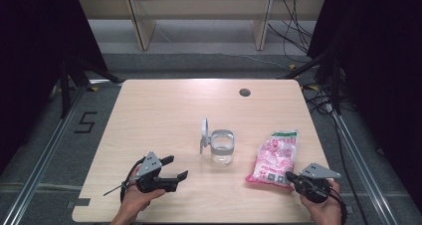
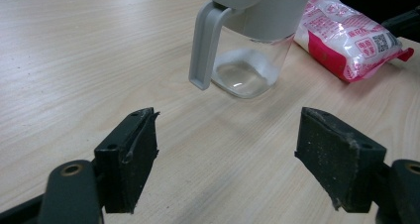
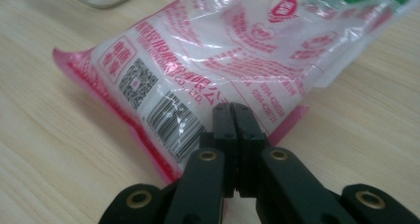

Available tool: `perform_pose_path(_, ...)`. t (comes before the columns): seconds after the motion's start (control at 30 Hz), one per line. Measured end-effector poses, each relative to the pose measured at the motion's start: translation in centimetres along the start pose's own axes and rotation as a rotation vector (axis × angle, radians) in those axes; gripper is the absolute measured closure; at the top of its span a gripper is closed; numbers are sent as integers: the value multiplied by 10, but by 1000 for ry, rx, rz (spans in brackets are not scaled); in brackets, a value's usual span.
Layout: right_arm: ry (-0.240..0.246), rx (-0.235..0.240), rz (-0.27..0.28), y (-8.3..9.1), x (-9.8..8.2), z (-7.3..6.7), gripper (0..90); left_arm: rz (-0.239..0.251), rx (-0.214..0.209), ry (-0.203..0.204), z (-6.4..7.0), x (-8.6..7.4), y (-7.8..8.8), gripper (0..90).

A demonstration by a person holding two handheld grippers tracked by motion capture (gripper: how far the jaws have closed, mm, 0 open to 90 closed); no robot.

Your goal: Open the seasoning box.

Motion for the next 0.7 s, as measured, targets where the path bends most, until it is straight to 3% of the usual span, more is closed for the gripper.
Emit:
perform_pose_path(0.1, 6, 12, 2, 0, 0, -7, 900, -5, 5, -7, 0, 0, 0, 231)
perform_pose_path(0.17, 41, 6, 12, -1, 1, -9, 900, 2, 3, 2, 1, 0, -1, 231)
perform_pose_path(0.2, 21, 19, -1, 0, 0, -13, 900, 1, 4, 4, 1, 0, -1, 231)
perform_pose_path(0.23, 43, 15, 11, -1, 2, -13, 900, 0, -1, 1, 1, -1, -2, 231)
perform_pose_path(0.27, 6, 27, -1, 0, 1, -18, 900, -2, 2, 2, 0, -1, -2, 231)
perform_pose_path(0.3, 29, 39, 0, -1, 1, -18, 900, 0, 2, 4, 0, -1, -2, 231)
perform_pose_path(0.4, 24, 57, -9, 0, 1, -19, 878, -7, 3, 0, 0, -1, -1, 231)
perform_pose_path(0.5, -21, 40, 47, 6, 8, -11, 763, -5, 1, 0, -1, -1, -1, 231)
perform_pose_path(0.57, -98, -17, 92, 11, 10, 2, 638, -4, 0, 9, -2, -2, -1, 231)
perform_pose_path(0.6, -176, -57, 109, 12, 9, 6, 586, -4, 1, 10, -2, -2, -1, 231)
perform_pose_path(0.67, -214, -91, 130, 13, 9, 14, 549, 6, 2, 25, -1, -1, -2, 231)
perform_pose_path(0.7, -200, -97, 150, 15, 10, 17, 536, 1, -4, 17, -2, -2, -1, 231)
Point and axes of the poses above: each handheld gripper's, and its own axes: y roughly backward along the jaws, x roughly out of its top, z roughly to its right, the point moved 7 cm from there along -y, roughly forward along the jaws, and after that the axes turned 6 degrees about -x, right-handed, at the moved point
